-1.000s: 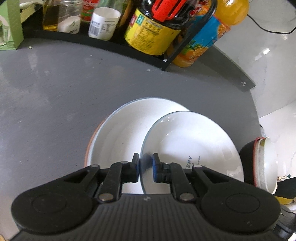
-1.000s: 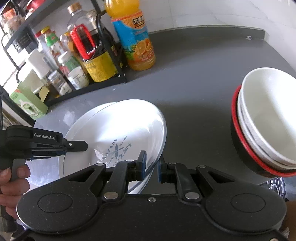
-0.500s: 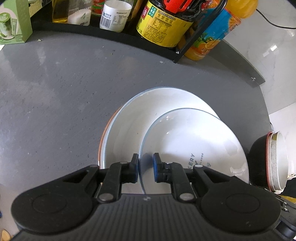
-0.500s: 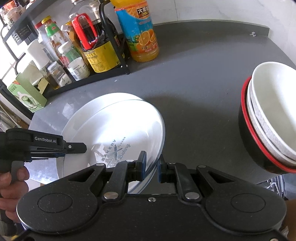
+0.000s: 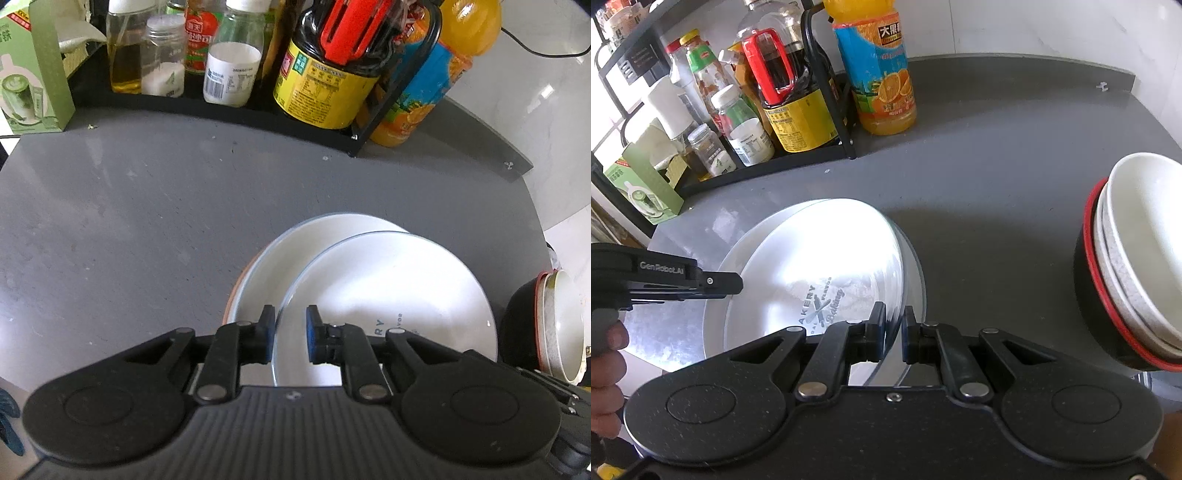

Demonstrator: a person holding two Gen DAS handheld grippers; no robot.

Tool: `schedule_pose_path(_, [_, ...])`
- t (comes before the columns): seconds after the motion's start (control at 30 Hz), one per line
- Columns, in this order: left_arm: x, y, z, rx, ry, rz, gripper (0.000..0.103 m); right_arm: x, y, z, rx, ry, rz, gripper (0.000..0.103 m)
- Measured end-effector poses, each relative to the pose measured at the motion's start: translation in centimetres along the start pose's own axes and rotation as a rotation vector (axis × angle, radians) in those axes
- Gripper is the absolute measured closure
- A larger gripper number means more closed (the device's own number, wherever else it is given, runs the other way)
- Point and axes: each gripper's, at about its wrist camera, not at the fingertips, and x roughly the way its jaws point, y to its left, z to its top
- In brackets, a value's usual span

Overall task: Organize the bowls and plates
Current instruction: 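Lower the 'Bakery' plate onto the 'Sweet' plate with both grippers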

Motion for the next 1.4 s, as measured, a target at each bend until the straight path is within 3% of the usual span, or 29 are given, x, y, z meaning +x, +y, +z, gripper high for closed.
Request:
schedule_pose_path(0.4, [0.0,0.3,-0.5,0.001,0.003,0.022,0.089,1.4,0.7,0.1,-0.025,0.027,-0.004,0.09])
schedule_pose_path(0.6, [-0.2,0.4,-0.6,0.001,-0.006,0.021,0.089,1.7,0.9,0.1,-0.03,0.032,0.002,0.085])
schedule_pose_path(0.77, [-0.1,0.4,-0.6,-0.005,-0.003,0.023,0.089,1.4,0.6,0.3,0.008,0.068,0.047,0.074])
schedule_pose_path(0.9, [0.1,0.4,-0.6,-0.007,-0.005,0.022,0.089,0.8,0.5,0.0,0.005,0.075,0.052,0.074])
schedule_pose_path(1.1, [0.3,0.2,-0.5,-0.002,-0.009,0.035,0.089,0.5,0.1,-0.1,0.041,0.095,0.049,0.078])
schedule_pose_path(1.4, [0.9,0.3,-0.4,-0.002,0.009,0.048,0.093,0.2,-0.3,-0.5,0.047,0.067,-0.01,0.1])
